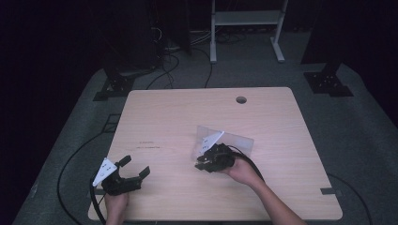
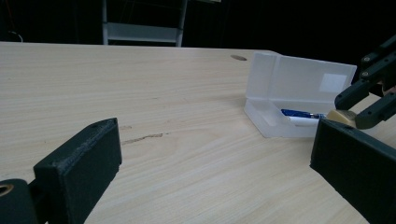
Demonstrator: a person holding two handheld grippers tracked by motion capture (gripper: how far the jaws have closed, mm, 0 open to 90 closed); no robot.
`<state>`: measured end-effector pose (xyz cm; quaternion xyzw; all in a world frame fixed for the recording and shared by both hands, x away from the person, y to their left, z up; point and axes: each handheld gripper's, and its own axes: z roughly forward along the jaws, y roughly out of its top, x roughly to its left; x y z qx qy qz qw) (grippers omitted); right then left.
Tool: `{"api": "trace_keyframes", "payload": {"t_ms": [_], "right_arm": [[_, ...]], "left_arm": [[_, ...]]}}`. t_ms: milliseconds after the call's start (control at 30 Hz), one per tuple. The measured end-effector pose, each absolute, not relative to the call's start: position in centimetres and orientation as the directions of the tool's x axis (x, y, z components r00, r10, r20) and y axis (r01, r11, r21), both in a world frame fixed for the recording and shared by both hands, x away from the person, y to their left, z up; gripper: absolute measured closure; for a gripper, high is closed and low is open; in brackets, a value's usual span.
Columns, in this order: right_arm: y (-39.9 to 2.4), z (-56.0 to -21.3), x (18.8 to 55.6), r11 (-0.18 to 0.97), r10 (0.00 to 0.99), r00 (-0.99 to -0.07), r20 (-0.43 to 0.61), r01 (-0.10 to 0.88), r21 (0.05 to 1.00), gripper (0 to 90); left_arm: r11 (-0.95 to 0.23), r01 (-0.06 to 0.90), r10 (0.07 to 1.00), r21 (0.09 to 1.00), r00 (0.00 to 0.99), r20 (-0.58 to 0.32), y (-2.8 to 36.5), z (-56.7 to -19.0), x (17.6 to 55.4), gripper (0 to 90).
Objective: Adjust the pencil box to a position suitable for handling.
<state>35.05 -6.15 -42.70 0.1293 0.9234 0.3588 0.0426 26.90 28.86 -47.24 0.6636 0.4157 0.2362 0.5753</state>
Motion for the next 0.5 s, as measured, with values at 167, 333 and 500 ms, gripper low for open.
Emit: {"api": "trace_keyframes", "payload": {"t_ms": [167, 333, 500], "right_arm": [[-6.2, -42.2, 35.5, 0.707, 0.278, -0.961, 0.009, 0.211, 0.675, 68.0], [-6.4, -41.9, 36.0, 0.703, 0.296, -0.955, 0.007, 0.223, 0.676, 68.0], [-6.5, -41.8, 36.4, 0.700, 0.308, -0.951, 0.005, 0.230, 0.676, 68.0]], "left_arm": [[0.007, 0.280, 0.823, 0.960, 0.543, -0.164, 28.9, -47.2, 26.9, 1.1], [0.007, 0.278, 0.823, 0.960, 0.544, -0.164, 28.8, -47.2, 26.9, 1.1], [0.009, 0.277, 0.823, 0.961, 0.544, -0.164, 28.8, -47.3, 26.9, 1.1]]}}
